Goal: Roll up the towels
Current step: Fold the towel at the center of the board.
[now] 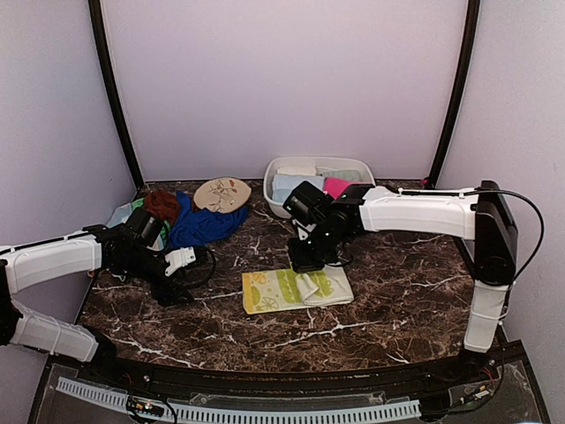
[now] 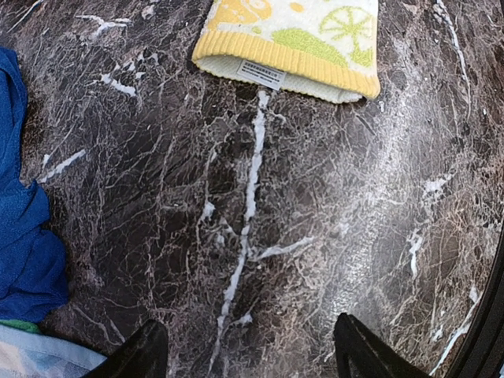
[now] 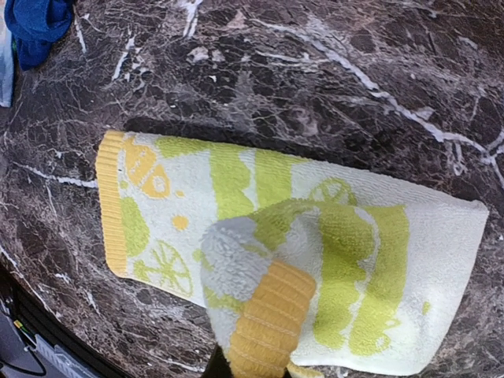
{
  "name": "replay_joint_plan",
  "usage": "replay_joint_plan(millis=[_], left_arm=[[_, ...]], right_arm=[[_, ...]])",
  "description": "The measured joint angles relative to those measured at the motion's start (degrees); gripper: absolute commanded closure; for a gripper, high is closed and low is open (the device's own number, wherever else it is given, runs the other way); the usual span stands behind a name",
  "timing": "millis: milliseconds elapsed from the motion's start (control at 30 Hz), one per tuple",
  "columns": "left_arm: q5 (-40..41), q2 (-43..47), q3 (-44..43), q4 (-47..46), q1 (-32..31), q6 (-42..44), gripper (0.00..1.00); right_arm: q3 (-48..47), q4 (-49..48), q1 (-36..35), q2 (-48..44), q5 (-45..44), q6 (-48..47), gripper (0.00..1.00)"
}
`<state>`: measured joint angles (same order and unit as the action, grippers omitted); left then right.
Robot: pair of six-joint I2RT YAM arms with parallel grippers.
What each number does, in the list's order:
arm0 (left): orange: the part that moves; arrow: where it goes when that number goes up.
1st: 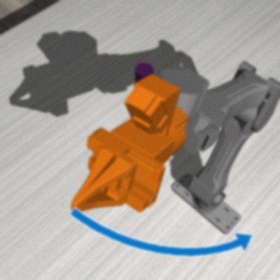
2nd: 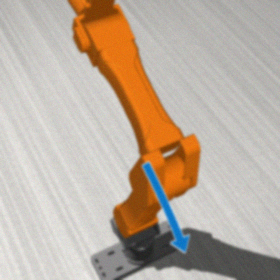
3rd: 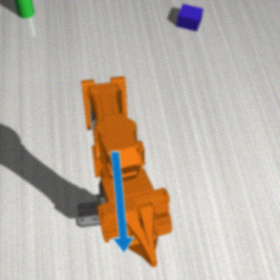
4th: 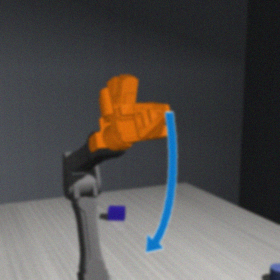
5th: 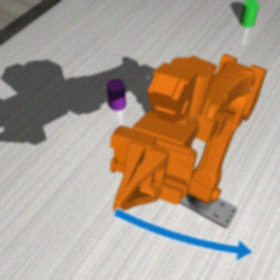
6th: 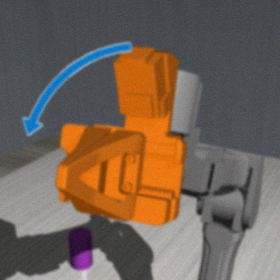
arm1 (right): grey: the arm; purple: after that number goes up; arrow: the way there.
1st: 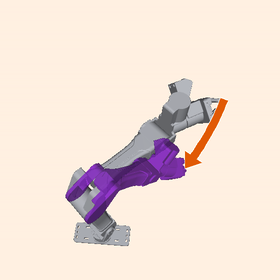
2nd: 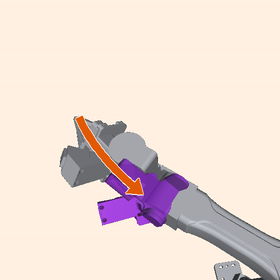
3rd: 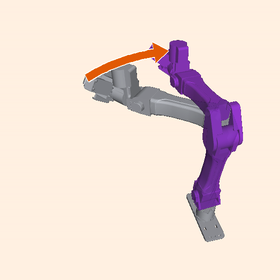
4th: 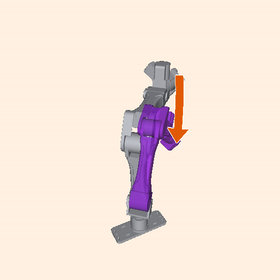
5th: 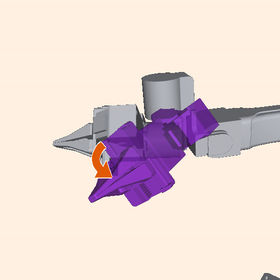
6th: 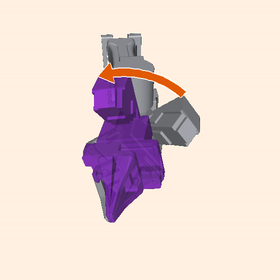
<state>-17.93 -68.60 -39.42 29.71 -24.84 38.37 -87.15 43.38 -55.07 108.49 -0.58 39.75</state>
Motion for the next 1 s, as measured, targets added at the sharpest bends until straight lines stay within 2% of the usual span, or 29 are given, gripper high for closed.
replay_joint_plan(millis=[800, 867, 933, 1000], left_arm=[[0.96, -0.13, 0.09, -0.68, 0.24, 0.02, 0.28], [1.03, -0.17, 0.09, -0.68, 0.24, 0.02, 0.28], [1.05, -0.17, 0.09, -0.7, 0.24, 0.02, 0.28], [1.05, -0.22, 0.09, -0.7, 0.24, 0.02, 0.28]], right_arm=[[-6.19, -6.38, -1.95, 8.76, 5.79, 2.82, 1.0], [-6.38, -7.19, -1.95, 9.75, 6.21, 2.95, 0.95], [-6.38, -7.82, -1.95, 10.6, 6.8, 3.32, 0.84], [-6.38, -8.7, -1.95, 11.34, 7.5, 4.0, 0.78]])
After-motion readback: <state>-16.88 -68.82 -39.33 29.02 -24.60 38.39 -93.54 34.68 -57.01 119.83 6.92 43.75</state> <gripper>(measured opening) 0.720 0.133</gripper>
